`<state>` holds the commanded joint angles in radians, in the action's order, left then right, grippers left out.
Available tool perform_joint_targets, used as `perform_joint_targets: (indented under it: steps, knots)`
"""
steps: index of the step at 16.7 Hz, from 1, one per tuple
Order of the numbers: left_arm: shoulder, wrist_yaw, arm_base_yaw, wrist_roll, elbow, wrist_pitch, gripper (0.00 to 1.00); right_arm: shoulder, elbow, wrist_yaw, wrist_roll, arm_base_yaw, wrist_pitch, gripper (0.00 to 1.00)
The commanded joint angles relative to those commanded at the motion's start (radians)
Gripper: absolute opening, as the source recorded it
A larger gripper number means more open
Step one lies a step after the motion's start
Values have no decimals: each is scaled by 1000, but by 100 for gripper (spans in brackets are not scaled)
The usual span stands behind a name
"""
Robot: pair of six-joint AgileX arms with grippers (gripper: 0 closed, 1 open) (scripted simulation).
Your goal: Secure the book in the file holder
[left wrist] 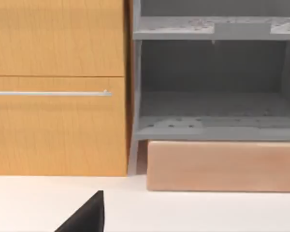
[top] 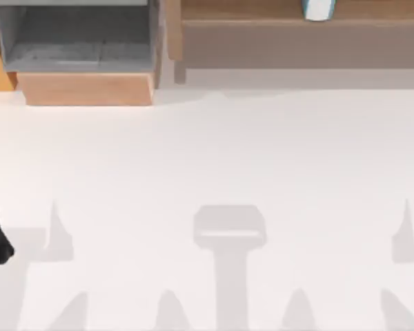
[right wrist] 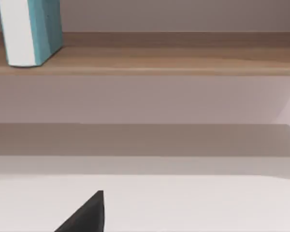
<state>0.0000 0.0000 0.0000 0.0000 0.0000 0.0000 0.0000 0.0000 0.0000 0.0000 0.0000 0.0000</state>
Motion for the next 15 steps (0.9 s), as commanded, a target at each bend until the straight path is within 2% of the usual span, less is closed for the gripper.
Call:
perform_joint_targets:
  steps: [4,7,11,15]
  knots:
    - [28,-16,-18,1,23,10,100,0,0,0,0,0,0,100]
    - [149,-80,-87,7,118,50,100,0,0,0,0,0,0,100]
    - [457,-214,-234,17,340,131,100,0,0,0,0,0,0,100]
    - [907,-372,-403,27,643,220,100,0,0,0,0,0,0,100]
